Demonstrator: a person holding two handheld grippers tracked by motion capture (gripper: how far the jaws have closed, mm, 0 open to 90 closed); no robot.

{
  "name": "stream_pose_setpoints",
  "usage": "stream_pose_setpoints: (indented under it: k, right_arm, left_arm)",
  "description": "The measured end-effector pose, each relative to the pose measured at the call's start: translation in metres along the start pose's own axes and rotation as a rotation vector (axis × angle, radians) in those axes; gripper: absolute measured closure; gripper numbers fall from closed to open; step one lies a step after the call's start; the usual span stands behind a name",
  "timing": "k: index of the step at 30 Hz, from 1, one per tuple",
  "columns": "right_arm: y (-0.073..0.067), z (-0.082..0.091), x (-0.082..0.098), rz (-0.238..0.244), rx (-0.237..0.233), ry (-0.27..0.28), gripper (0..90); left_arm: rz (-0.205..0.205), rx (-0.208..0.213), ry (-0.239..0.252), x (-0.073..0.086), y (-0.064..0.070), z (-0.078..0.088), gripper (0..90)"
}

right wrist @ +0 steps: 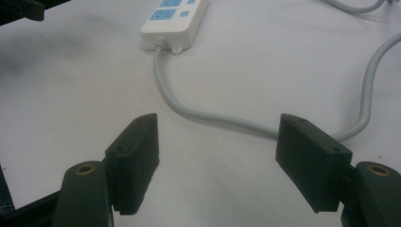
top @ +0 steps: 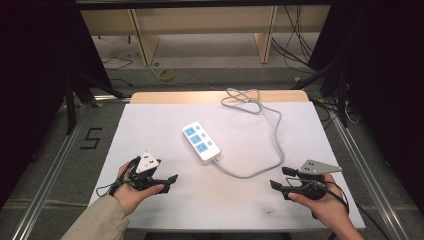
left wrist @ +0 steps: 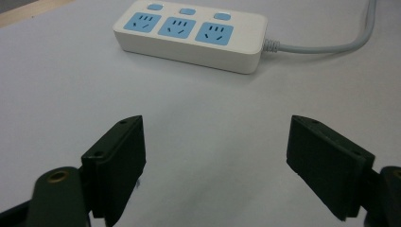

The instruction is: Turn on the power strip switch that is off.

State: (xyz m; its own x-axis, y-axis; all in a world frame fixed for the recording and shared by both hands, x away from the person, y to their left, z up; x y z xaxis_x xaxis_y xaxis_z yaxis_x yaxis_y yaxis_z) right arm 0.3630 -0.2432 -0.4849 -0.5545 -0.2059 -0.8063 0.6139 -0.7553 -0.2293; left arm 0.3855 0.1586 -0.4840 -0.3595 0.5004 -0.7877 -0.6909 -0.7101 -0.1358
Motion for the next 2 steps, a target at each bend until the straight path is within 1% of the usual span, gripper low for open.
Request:
stream_pose_setpoints:
  k: [2]
  right_arm:
    - [0.0005,0.0004,0.0000,0.000,0.003,0.001,31.2]
  left_arm:
    - [-0.002,0.004,-0.003,0.0000,0.0008,-0.0011,20.2]
Point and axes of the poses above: each handheld gripper's, and its own axes: z roughly backward along the jaws, x roughly out of its underside, y roughly to its right, the point moved 6 cm from there along -z, roughly forward along the jaws, and after that the axes turned 8 degrees about -z, right-handed, at the moved point
